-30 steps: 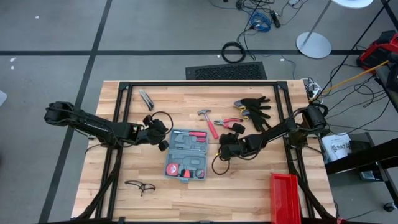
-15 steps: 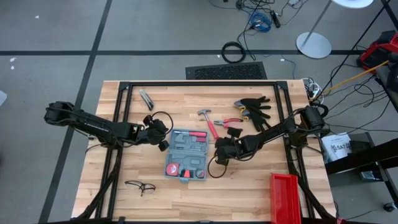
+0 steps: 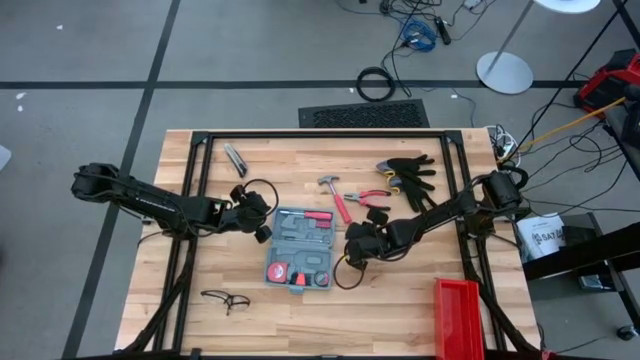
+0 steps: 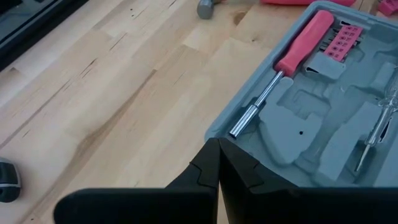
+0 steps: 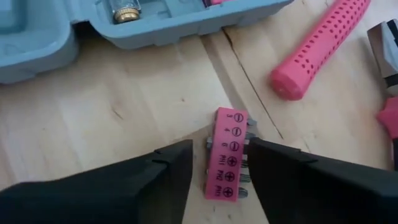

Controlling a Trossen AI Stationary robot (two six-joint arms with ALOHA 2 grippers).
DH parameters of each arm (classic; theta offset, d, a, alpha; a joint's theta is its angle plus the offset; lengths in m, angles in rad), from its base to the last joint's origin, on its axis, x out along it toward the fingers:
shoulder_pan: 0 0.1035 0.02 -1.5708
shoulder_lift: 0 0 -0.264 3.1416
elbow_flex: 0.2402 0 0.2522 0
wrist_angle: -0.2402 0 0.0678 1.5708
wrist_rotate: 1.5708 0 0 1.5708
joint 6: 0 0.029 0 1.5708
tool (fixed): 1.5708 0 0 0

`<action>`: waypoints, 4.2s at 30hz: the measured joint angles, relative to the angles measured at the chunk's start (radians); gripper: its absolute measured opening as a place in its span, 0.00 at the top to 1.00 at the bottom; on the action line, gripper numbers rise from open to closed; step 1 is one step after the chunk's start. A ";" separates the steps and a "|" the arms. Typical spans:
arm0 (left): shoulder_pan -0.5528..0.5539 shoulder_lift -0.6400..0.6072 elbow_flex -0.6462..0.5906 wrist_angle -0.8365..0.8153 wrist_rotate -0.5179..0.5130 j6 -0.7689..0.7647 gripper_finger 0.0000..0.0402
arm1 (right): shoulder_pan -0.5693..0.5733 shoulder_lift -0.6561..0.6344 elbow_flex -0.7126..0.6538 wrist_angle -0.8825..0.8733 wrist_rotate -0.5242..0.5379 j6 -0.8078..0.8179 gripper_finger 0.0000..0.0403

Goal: Prefit tool cases
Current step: Remove the left pink terminal block from the gray prefit tool case, then remove the pink terminal block from the gray prefit tool case

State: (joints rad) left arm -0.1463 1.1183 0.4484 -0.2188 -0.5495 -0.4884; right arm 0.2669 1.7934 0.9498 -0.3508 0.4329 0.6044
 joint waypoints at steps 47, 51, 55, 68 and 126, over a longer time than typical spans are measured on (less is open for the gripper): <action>0.001 0.251 0.000 0.254 0.283 0.023 0.98 | -0.119 0.311 0.382 -0.040 0.103 -0.556 0.68; 0.003 0.291 0.000 0.282 0.291 0.023 0.98 | -0.112 0.310 0.380 -0.046 0.116 -0.538 0.81; 0.003 0.296 0.000 0.291 0.299 0.023 0.98 | -0.113 0.309 0.380 -0.047 0.126 -0.525 0.97; 0.003 0.296 0.000 0.287 0.309 0.024 0.98 | -0.066 0.306 0.375 -0.023 0.228 -0.435 1.00; 0.001 0.426 0.018 0.496 0.420 0.023 1.00 | -0.102 0.256 0.375 -0.061 0.192 -0.335 1.00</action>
State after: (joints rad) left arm -0.1452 1.5442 0.4664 0.2777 -0.1296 -0.4655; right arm 0.1654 2.0495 1.3243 -0.4122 0.6247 0.2691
